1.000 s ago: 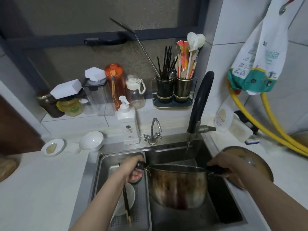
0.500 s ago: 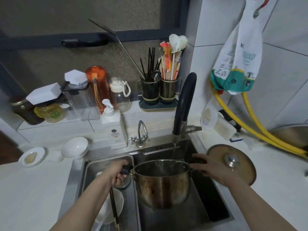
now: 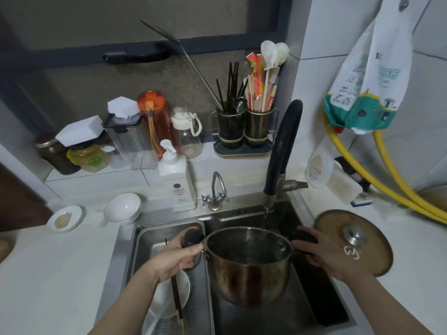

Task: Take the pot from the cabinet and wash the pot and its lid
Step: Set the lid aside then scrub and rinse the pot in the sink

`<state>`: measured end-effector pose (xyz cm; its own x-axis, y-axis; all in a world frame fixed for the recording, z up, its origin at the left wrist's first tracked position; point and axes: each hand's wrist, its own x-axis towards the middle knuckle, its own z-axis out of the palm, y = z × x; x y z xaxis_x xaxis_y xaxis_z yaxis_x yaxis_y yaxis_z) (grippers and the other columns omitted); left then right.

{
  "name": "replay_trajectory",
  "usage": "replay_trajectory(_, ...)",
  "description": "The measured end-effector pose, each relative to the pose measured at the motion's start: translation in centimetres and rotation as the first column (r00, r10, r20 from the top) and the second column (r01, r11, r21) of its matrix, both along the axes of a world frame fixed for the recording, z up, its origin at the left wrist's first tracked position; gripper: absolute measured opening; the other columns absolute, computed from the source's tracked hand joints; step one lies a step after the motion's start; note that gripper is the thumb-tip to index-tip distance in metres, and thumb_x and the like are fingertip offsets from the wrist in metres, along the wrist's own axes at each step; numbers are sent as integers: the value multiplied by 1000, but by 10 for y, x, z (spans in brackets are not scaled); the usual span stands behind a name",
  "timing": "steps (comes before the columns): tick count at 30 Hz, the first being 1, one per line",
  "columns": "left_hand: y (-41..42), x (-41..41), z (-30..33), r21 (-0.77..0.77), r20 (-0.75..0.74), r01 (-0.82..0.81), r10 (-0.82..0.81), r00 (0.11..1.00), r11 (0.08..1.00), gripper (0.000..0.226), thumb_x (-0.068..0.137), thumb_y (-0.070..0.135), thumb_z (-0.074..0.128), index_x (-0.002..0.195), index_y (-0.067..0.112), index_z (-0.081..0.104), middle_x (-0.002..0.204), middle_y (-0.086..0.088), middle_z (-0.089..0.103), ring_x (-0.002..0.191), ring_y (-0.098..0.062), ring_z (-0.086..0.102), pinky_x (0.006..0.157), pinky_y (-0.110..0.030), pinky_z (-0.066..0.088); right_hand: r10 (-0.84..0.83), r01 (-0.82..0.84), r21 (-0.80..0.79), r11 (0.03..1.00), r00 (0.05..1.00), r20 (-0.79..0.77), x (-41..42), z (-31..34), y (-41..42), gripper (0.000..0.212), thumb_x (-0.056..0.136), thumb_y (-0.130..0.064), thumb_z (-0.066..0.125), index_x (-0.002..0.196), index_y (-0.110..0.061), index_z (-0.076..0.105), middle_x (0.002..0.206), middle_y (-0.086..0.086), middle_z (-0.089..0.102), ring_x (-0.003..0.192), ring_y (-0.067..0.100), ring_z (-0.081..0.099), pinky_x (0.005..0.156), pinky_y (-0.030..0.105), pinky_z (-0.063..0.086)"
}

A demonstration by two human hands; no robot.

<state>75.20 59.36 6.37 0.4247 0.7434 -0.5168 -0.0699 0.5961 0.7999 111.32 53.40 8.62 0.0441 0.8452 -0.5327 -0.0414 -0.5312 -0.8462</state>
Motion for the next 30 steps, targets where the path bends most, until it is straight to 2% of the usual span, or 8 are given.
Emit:
replay_trajectory(3, -2, 0, 3, 11, -24, -23, 23, 999, 1000, 111, 42, 28, 96, 137, 14, 41, 57, 3, 48, 41, -5, 35, 40, -18, 34, 15, -13, 15, 1000, 993, -120, 5, -3, -2, 124, 21, -33, 97, 131, -20, 44, 94, 19, 63, 70, 24, 54, 57, 28, 44)
replay_trajectory(9, -6, 9, 7, 131, -205, 11, 16, 979, 991, 108, 41, 54, 90, 131, 16, 43, 46, 4, 39, 39, -8, 31, 41, -21, 29, -102, 108, 61, 992, 990, -93, -2, -1, 0, 65, 72, -8, 70, 132, -11, 44, 84, 18, 59, 53, 14, 51, 40, 19, 40)
replay_trajectory(14, -2, 22, 12, 153, -350, -31, 83, 933, 988, 59, 74, 51, 67, 117, 13, 52, 48, 4, 41, 35, -8, 29, 40, -21, 25, -145, 142, 40, 989, 987, 70, -8, -8, 6, 57, 79, -25, 72, 128, -7, 48, 60, 12, 53, 41, 13, 43, 35, 21, 32)
replay_trajectory(18, 1, 23, 8, 61, -343, -100, 115, 932, 993, 58, 68, 65, 63, 96, 15, 53, 55, 3, 31, 37, -8, 23, 39, -20, 22, -41, 38, 21, 999, 990, 136, -13, -5, 12, 63, 70, -50, 71, 99, 6, 63, 52, 8, 45, 38, 14, 35, 36, 21, 27)
replay_trajectory(20, 0, 22, 7, -4, -338, -111, 103, 935, 994, 56, 69, 69, 61, 93, 20, 50, 55, 2, 29, 37, -9, 22, 39, -19, 21, -21, 22, -3, 1000, 983, 180, -16, -3, 15, 64, 60, -62, 70, 73, 1, 64, 47, 6, 44, 36, 15, 33, 38, 22, 26)
replay_trajectory(22, -1, 25, 9, -48, -346, -126, 101, 933, 991, 52, 68, 71, 60, 74, 21, 46, 52, 3, 27, 38, -10, 21, 43, -20, 20, -36, 41, -19, 999, 974, 225, -17, -1, 19, 56, 62, -63, 68, 58, -9, 57, 40, 1, 43, 33, 14, 33, 40, 23, 26)
replay_trajectory(25, -2, 28, 10, -66, -376, -200, 161, 913, 978, 52, 74, 66, 62, 54, 23, 39, 50, 2, 26, 39, -11, 19, 48, -22, 18, -58, 66, -19, 998, 958, 280, -19, 3, 24, 52, 73, -58, 66, 51, -13, 50, 37, 0, 39, 31, 13, 32, 41, 23, 27)
replay_trajectory(30, 0, 27, 14, -129, -365, -188, 130, 922, 974, 55, 62, 76, 57, 57, 23, 44, 52, 2, 21, 36, -9, 18, 44, -19, 17, -68, 80, -24, 996, 945, 319, -22, 7, 32, 53, 70, -61, 67, 57, -13, 50, 42, 3, 39, 33, 14, 31, 38, 20, 25)
